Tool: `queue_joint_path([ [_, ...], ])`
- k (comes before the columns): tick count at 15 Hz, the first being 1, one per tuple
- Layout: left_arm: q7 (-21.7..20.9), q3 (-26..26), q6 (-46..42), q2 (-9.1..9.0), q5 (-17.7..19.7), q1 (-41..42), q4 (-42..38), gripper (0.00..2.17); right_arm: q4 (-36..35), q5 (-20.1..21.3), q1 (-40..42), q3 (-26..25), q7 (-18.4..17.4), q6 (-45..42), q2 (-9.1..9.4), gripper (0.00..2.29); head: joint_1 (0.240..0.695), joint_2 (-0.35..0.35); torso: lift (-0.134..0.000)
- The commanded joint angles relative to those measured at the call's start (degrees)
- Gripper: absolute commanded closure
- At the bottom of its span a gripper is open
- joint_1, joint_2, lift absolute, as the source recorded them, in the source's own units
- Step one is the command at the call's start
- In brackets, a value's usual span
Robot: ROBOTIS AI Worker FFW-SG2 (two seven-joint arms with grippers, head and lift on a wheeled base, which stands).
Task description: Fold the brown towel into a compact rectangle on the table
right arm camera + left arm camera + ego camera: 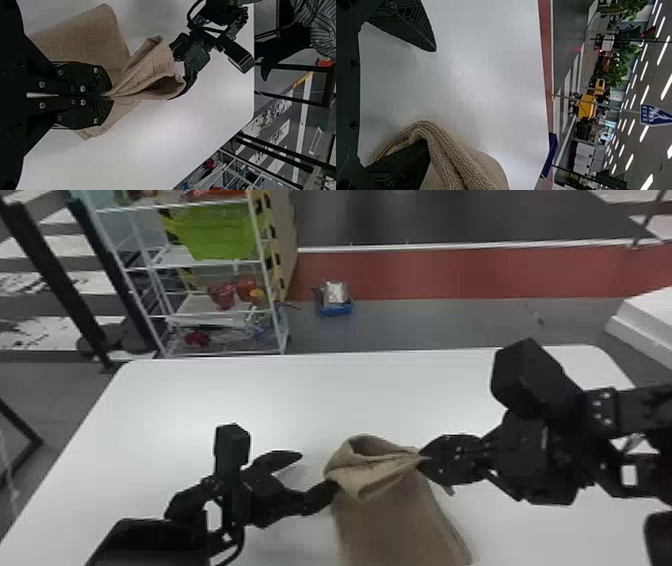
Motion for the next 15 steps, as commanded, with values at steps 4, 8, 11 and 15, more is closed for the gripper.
queue_joint_path([
  [4,-0.8,0.7,-2.1,-0.24,0.5,2.1,-1.2,0.10,-1.0,1.6,3.1,0.6,0.2,0.3,-3.65,1.18,0.695,0.085,-0.123],
  [8,-2.4,1.0,-4.9,-0.24,0.5,3.5,-1.8,0.10,-0.9,3.0,4.6,1.9,0.2,-0.1,-5.06,1.18,0.695,0.066,-0.123],
  [11,-4.8,1.7,-7.5,-0.24,0.5,4.0,-2.0,0.09,-0.7,4.7,5.5,3.8,0.2,-1.2,-6.11,1.18,0.695,0.061,-0.123],
  [15,-6.1,2.1,-12.1,-0.24,0.3,4.3,-2.0,0.09,0.5,7.5,6.7,6.7,0.2,-1.7,-6.81,1.18,0.695,0.064,-0.123],
])
